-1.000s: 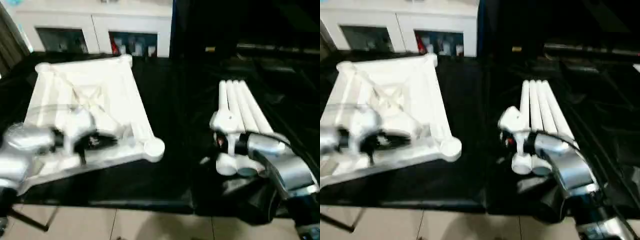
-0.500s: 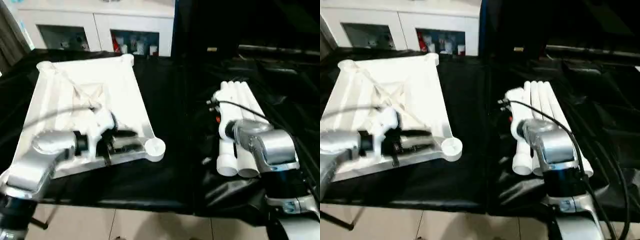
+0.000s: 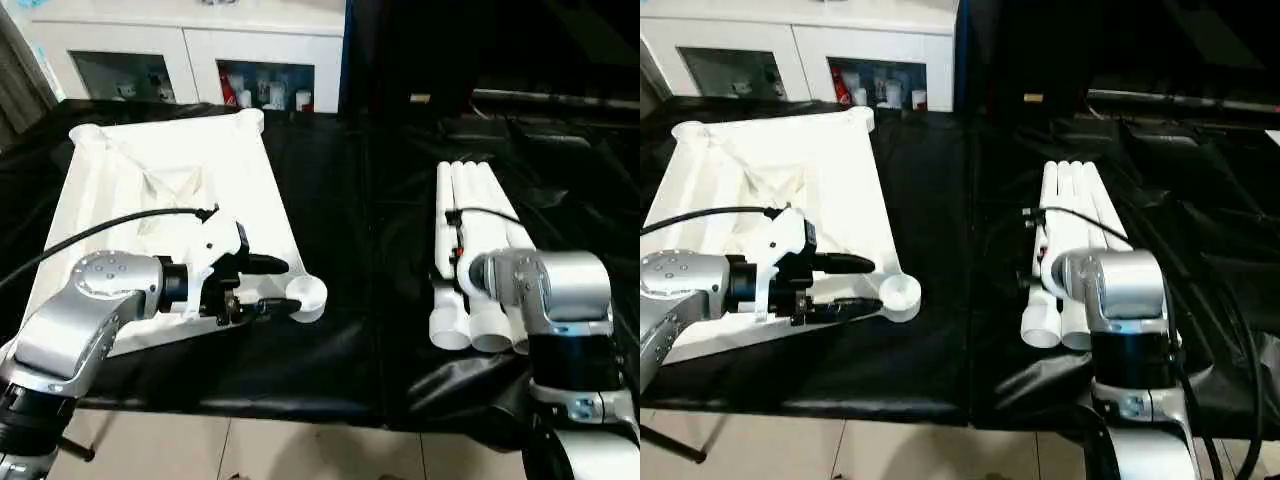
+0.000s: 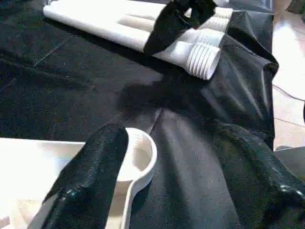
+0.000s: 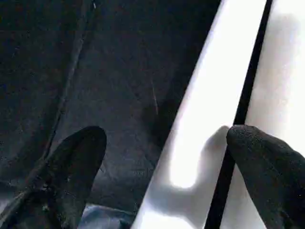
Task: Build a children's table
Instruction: Pick table leg
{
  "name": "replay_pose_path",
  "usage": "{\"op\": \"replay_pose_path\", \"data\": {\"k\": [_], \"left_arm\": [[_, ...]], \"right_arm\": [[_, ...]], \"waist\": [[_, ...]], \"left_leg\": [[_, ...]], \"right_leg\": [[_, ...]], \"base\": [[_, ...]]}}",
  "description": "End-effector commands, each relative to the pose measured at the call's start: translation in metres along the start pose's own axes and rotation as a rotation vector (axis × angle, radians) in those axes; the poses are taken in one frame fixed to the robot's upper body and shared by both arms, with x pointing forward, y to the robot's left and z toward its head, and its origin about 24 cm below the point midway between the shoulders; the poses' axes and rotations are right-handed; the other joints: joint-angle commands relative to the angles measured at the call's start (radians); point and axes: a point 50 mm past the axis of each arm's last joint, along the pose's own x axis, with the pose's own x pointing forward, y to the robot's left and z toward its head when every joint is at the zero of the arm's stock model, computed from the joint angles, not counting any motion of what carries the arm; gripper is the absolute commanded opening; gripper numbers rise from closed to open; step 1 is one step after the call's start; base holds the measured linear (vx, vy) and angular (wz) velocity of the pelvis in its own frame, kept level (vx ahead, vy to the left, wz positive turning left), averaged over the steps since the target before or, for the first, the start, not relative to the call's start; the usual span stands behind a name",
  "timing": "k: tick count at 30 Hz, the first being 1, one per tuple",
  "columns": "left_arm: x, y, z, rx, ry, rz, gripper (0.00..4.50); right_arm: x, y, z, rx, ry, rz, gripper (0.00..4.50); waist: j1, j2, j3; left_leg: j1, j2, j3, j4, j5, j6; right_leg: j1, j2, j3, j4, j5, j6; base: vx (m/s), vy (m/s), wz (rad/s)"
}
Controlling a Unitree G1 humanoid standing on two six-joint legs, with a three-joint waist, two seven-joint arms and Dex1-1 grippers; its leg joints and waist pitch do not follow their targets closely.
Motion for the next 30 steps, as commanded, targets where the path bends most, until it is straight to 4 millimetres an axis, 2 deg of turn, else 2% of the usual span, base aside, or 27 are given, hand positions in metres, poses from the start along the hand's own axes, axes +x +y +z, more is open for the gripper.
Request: {"op": "replay_pose_path", "data": {"k": [1,2,7,8,18,23,30], "left_arm": [[0.001,-0.004,0.004,0.021,0.014,-0.023,3.70],[0.002,-0.008,0.003,0.018,0.021,-0.044,3.89],[0.001,-0.007,0.001,0.015,0.035,-0.040,4.22],[-0.001,-0.007,0.001,0.009,0.038,-0.047,4.43],[0.001,-0.010,0.004,0.008,0.044,-0.071,4.48],[0.002,-0.011,0.007,0.014,0.041,-0.079,4.50],[0.000,-0.014,0.008,0.004,0.043,-0.099,4.50]], "right_arm": [[-0.002,0.000,-0.002,-0.003,0.014,-0.003,4.50],[0.000,-0.001,-0.005,-0.004,0.042,-0.014,4.50],[0.003,-0.001,-0.009,0.006,0.068,-0.014,4.50],[0.004,0.000,-0.011,0.014,0.079,-0.006,4.50],[0.013,0.005,-0.016,0.047,0.131,0.049,4.50],[0.020,0.005,-0.016,0.055,0.141,0.048,4.03],[0.023,0.004,-0.009,0.089,0.126,0.059,3.42]], "waist": [[0.003,0.003,-0.067],[0.003,0.004,-0.066],[0.003,0.003,-0.065],[0.003,0.004,-0.065],[0.004,0.001,-0.065],[0.004,-0.001,-0.063],[0.003,-0.004,-0.063]], "left_leg": [[-0.001,0.037,-0.009,-0.079,0.030,-0.034],[-0.001,0.037,-0.008,-0.078,0.026,-0.035],[-0.001,0.036,-0.008,-0.079,0.011,-0.038],[-0.001,0.036,-0.008,-0.079,0.011,-0.039],[-0.003,0.035,-0.008,-0.078,0.014,-0.038],[-0.001,0.035,-0.008,-0.079,-0.002,-0.040],[-0.002,0.034,-0.008,-0.078,-0.002,-0.038]], "right_leg": [[0.067,-0.069,0.056,-0.054,-0.032,-0.194],[0.067,-0.069,0.055,-0.055,-0.038,-0.195],[0.066,-0.069,0.056,-0.058,-0.073,-0.185],[0.065,-0.069,0.056,-0.058,-0.072,-0.184],[0.067,-0.070,0.056,-0.057,-0.072,-0.191],[0.065,-0.072,0.056,-0.061,-0.116,-0.184],[0.065,-0.071,0.056,-0.060,-0.122,-0.182]], "base": [[0.000,0.000,0.00],[0.000,0.000,0.00],[0.000,0.000,0.00],[0.000,0.000,0.00],[0.000,0.000,0.00],[0.000,0.000,0.00],[0.000,0.000,0.00]]}}
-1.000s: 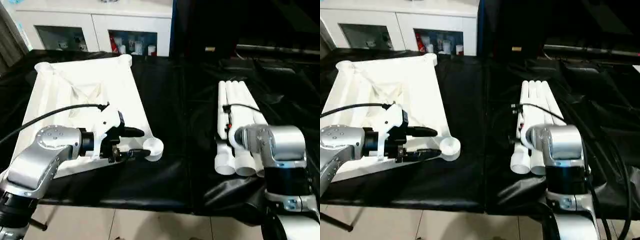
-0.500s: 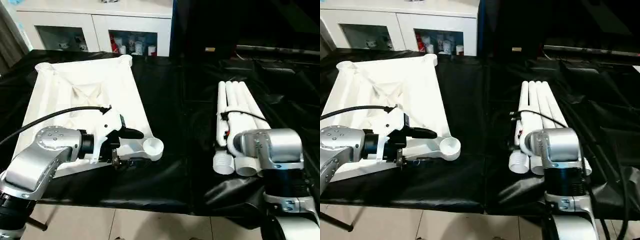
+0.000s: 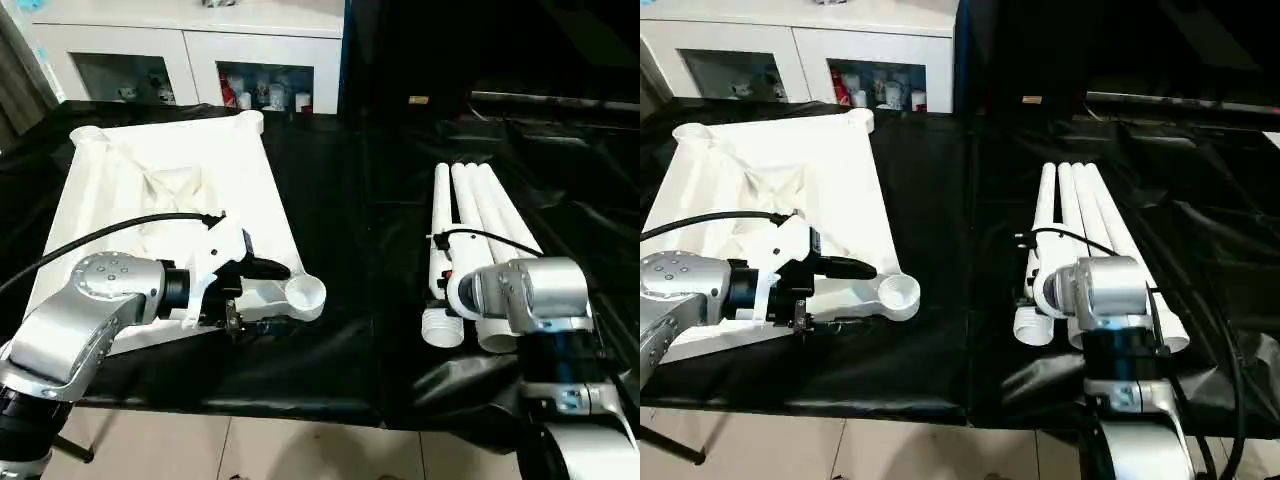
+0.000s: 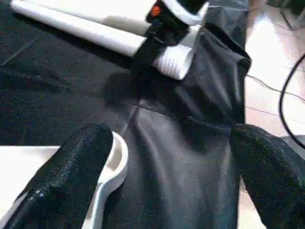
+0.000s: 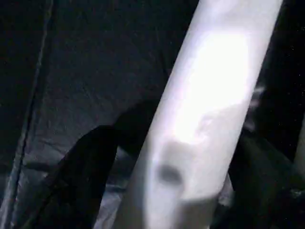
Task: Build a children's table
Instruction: Pick table leg
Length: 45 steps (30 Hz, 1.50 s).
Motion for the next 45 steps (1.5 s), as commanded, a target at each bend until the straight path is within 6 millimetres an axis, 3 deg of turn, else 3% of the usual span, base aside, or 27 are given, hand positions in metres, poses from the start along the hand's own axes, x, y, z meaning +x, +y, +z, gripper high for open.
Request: {"op": "replay_pose_path", "data": {"k": [1,16,21,23,28,29,34,37,39,40,41,42,45], "left_arm": [[0.000,-0.002,0.002,0.013,0.011,-0.008,4.50],[-0.003,0.003,0.001,0.005,0.017,0.026,4.50],[0.000,0.005,0.003,0.007,0.008,0.041,4.50],[0.002,0.018,0.010,0.002,-0.047,0.153,4.50],[0.005,0.033,0.017,-0.044,-0.110,0.257,4.50],[0.009,0.039,0.030,-0.126,-0.234,0.282,4.50],[0.014,0.046,0.051,-0.259,-0.427,0.265,4.50],[0.021,0.056,0.067,-0.447,-0.569,0.254,4.50],[0.026,0.057,0.075,-0.524,-0.614,0.225,4.50],[0.029,0.055,0.079,-0.535,-0.631,0.187,4.50],[0.030,0.053,0.082,-0.542,-0.641,0.163,4.50],[0.032,0.051,0.083,-0.546,-0.645,0.145,4.50],[0.038,0.046,0.085,-0.568,-0.627,0.112,4.50]], "right_arm": [[0.000,0.000,0.005,0.021,-0.021,0.011,3.35],[0.004,0.002,0.005,0.060,-0.014,0.031,2.13],[0.004,0.003,0.007,0.077,-0.030,0.049,1.96],[0.000,0.009,0.018,0.119,-0.161,0.157,1.94],[-0.005,0.015,0.027,0.144,-0.293,0.280,1.93],[-0.014,0.018,0.033,0.192,-0.388,0.442,1.93],[-0.026,0.019,0.034,0.184,-0.455,0.639,1.91],[-0.052,0.025,0.032,0.130,-0.563,0.948,1.91],[-0.064,0.027,0.029,0.092,-0.582,1.074,1.91],[-0.067,0.027,0.027,0.080,-0.586,1.108,1.91],[-0.069,0.028,0.027,0.072,-0.590,1.129,1.91],[-0.072,0.029,0.026,0.062,-0.592,1.154,1.91],[-0.078,0.032,0.023,0.047,-0.596,1.212,1.91]], "waist": [[0.004,-0.002,-0.063],[0.004,-0.001,-0.063],[0.003,-0.003,-0.063],[0.003,-0.004,-0.063],[0.007,-0.006,-0.068],[0.006,-0.005,-0.070],[0.014,-0.009,-0.072],[0.031,-0.016,-0.076],[0.032,-0.019,-0.076],[0.041,-0.018,-0.074],[0.042,-0.021,-0.073],[0.043,-0.026,-0.073],[0.043,-0.024,-0.070]], "left_leg": [[-0.007,0.034,-0.008,-0.079,-0.002,-0.035],[-0.005,0.034,-0.007,-0.079,-0.005,-0.037],[-0.005,0.035,-0.007,-0.080,-0.014,-0.039],[-0.005,0.035,-0.006,-0.078,-0.027,-0.040],[-0.007,0.035,-0.007,-0.076,-0.003,-0.024],[-0.008,0.034,-0.005,-0.072,0.000,-0.017],[-0.011,0.034,-0.005,-0.068,0.036,0.021],[-0.015,0.034,-0.005,-0.061,0.033,0.061],[-0.019,0.035,-0.008,-0.062,0.052,0.076],[-0.011,0.036,-0.006,-0.058,0.047,0.086],[-0.018,0.036,-0.007,-0.061,0.053,0.088],[-0.018,0.036,-0.008,-0.062,0.055,0.089],[-0.017,0.036,-0.009,-0.064,0.043,0.080]], "right_leg": [[0.064,-0.071,0.055,-0.066,-0.123,-0.181],[0.063,-0.069,0.054,-0.066,-0.126,-0.177],[0.062,-0.069,0.055,-0.068,-0.137,-0.175],[0.062,-0.071,0.056,-0.070,-0.146,-0.174],[0.067,-0.072,0.054,-0.065,-0.100,-0.184],[0.069,-0.072,0.054,-0.061,-0.074,-0.201],[0.074,-0.072,0.052,-0.057,-0.002,-0.244],[0.079,-0.073,0.050,-0.057,0.027,-0.269],[0.081,-0.074,0.048,-0.057,0.025,-0.260],[0.074,-0.076,0.049,-0.063,0.015,-0.262],[0.077,-0.076,0.048,-0.063,-0.004,-0.259],[0.076,-0.076,0.047,-0.064,-0.017,-0.253],[0.072,-0.076,0.045,-0.072,-0.092,-0.229]], "base": [[0.000,0.000,0.00],[0.000,0.000,0.00],[0.000,0.000,0.00],[0.000,0.000,0.00],[0.000,0.000,0.00],[0.000,0.000,0.00],[0.000,0.000,0.00],[0.000,0.000,0.00],[0.000,0.000,0.00],[0.000,0.000,0.00],[0.000,0.000,0.00],[0.000,0.000,0.00],[0.000,0.000,0.00]]}}
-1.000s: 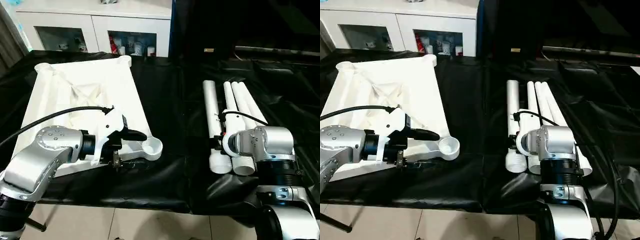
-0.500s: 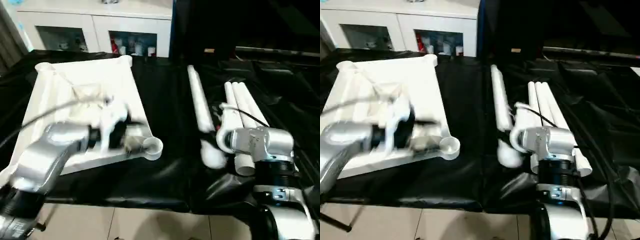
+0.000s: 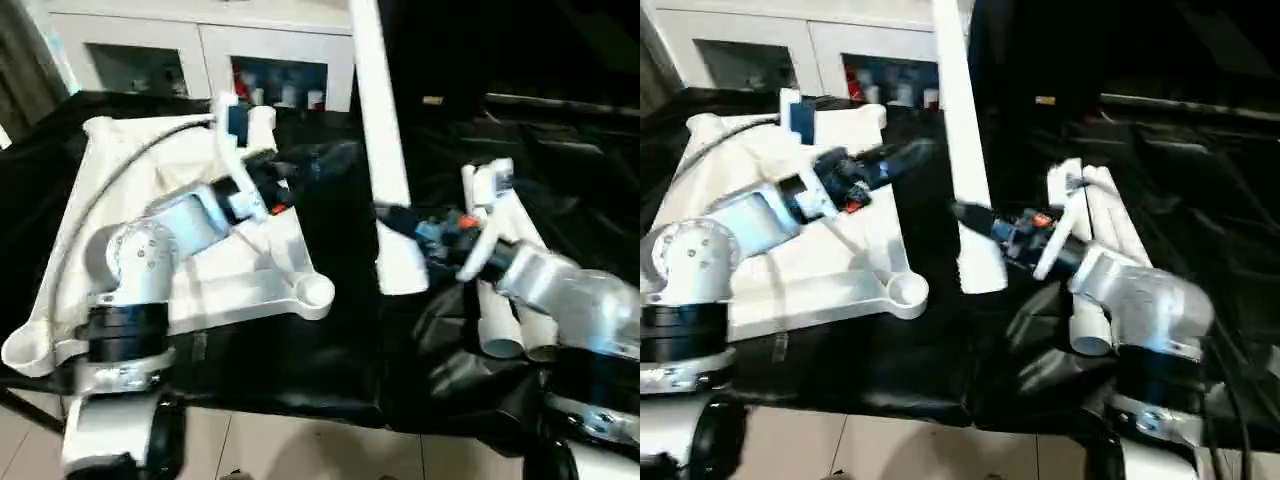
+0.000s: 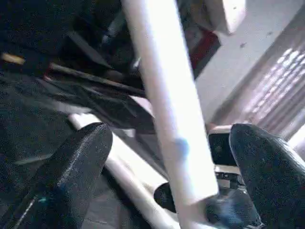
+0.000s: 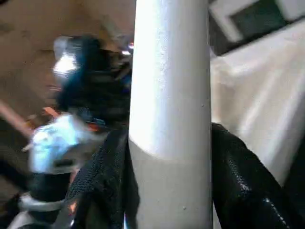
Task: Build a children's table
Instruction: Pick table leg
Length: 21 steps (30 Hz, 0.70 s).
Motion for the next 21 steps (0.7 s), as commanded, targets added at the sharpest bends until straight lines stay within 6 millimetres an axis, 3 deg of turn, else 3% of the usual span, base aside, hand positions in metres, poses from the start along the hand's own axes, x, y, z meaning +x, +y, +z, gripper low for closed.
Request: {"op": "replay_pose_path", "data": {"k": [1,6,15,21], "left_arm": [[0.003,-0.006,0.001,-0.004,0.014,-0.011,4.50],[0.007,-0.017,0.000,-0.094,-0.021,-0.073,4.50],[0.010,-0.026,-0.003,-0.131,-0.016,-0.108,4.50],[0.010,-0.025,-0.011,-0.129,0.031,-0.078,4.50]], "right_arm": [[-0.002,0.007,0.000,-0.008,0.002,0.050,1.91],[-0.003,0.013,-0.009,-0.012,0.040,0.097,1.91],[0.003,0.009,-0.014,-0.032,0.079,0.056,1.91],[0.008,0.011,-0.018,-0.051,0.112,0.059,1.91]], "waist": [[0.008,-0.010,-0.074],[0.016,-0.012,-0.074],[0.019,-0.013,-0.072],[0.023,-0.011,-0.074]], "left_leg": [[-0.009,0.035,-0.008,-0.064,0.034,0.061],[-0.012,0.035,-0.010,-0.065,0.036,0.044],[-0.012,0.035,-0.012,-0.066,0.047,0.042],[-0.012,0.038,-0.013,-0.066,0.064,0.047]], "right_leg": [[0.075,-0.075,0.049,-0.073,-0.107,-0.221],[0.075,-0.076,0.047,-0.078,-0.138,-0.198],[0.072,-0.074,0.046,-0.082,-0.161,-0.162],[0.071,-0.074,0.045,-0.076,-0.115,-0.171]], "base": [[0.000,0.000,0.00],[0.000,0.000,0.00],[0.000,0.000,0.00],[0.000,0.000,0.00]]}}
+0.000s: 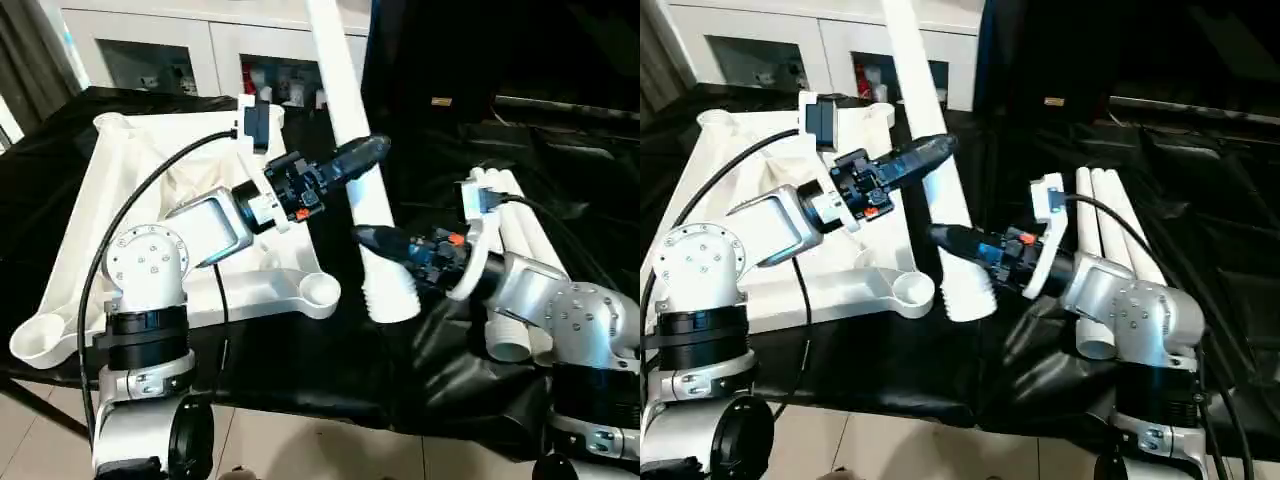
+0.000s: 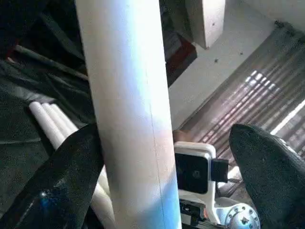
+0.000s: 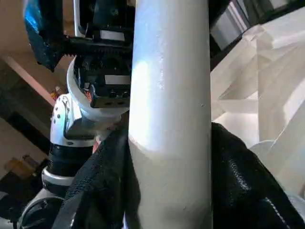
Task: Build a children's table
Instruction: Pick table leg
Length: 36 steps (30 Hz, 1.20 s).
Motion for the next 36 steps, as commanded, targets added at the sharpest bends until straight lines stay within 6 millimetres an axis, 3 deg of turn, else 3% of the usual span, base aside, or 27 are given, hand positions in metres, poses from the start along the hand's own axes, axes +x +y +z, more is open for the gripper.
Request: {"op": "replay_pose_path", "data": {"k": [1,9,12,14,27,33,34,36], "left_arm": [[0.003,-0.004,-0.004,0.009,0.029,-0.004,4.32],[0.003,-0.001,0.000,-0.018,0.007,0.028,3.67],[0.003,0.000,-0.001,-0.026,0.011,0.035,3.29],[0.003,0.002,-0.001,-0.035,0.012,0.058,3.27],[0.006,0.011,-0.001,0.003,0.025,0.144,2.08],[0.007,0.011,0.002,0.058,0.034,0.153,1.86],[0.007,0.011,0.003,0.060,0.034,0.152,1.86],[0.007,0.009,0.004,0.086,0.036,0.140,1.86]], "right_arm": [[0.000,0.004,0.003,-0.049,0.011,-0.006,1.91],[0.002,0.003,-0.002,-0.090,0.067,-0.022,1.91],[0.003,0.001,-0.004,-0.106,0.085,-0.043,1.91],[0.003,-0.001,-0.005,-0.111,0.088,-0.065,1.91],[0.007,-0.005,-0.006,-0.146,0.090,-0.119,1.91],[0.010,-0.006,-0.001,-0.194,0.078,-0.144,1.91],[0.011,-0.006,-0.001,-0.195,0.076,-0.143,2.46],[0.012,-0.006,0.001,-0.180,0.057,-0.143,2.59]], "waist": [[0.003,-0.009,-0.076],[0.004,-0.007,-0.078],[0.003,-0.007,-0.076],[0.003,-0.004,-0.075],[0.002,-0.004,-0.076],[0.001,-0.003,-0.077],[0.001,-0.003,-0.077],[0.000,-0.001,-0.077]], "left_leg": [[-0.007,0.038,-0.010,-0.066,0.066,0.047],[-0.009,0.037,-0.011,-0.062,0.085,0.057],[-0.009,0.037,-0.011,-0.064,0.065,0.048],[-0.008,0.038,-0.012,-0.064,0.061,0.044],[-0.009,0.039,-0.016,-0.065,0.066,0.042],[-0.009,0.039,-0.016,-0.064,0.072,0.041],[-0.009,0.039,-0.016,-0.065,0.072,0.043],[-0.008,0.040,-0.017,-0.065,0.073,0.041]], "right_leg": [[0.071,-0.074,0.049,-0.070,-0.107,-0.175],[0.074,-0.075,0.047,-0.066,-0.053,-0.189],[0.074,-0.076,0.046,-0.071,-0.088,-0.183],[0.074,-0.076,0.046,-0.071,-0.092,-0.183],[0.077,-0.076,0.043,-0.071,-0.079,-0.180],[0.077,-0.077,0.043,-0.067,-0.055,-0.187],[0.077,-0.077,0.043,-0.068,-0.057,-0.186],[0.076,-0.077,0.043,-0.066,-0.057,-0.188]], "base": [[0.000,0.000,0.00],[0.000,0.000,0.00],[0.000,0.000,0.00],[0.000,0.000,0.00],[0.000,0.000,0.00],[0.000,0.000,0.00],[0.000,0.000,0.00],[0.000,0.000,0.00]]}}
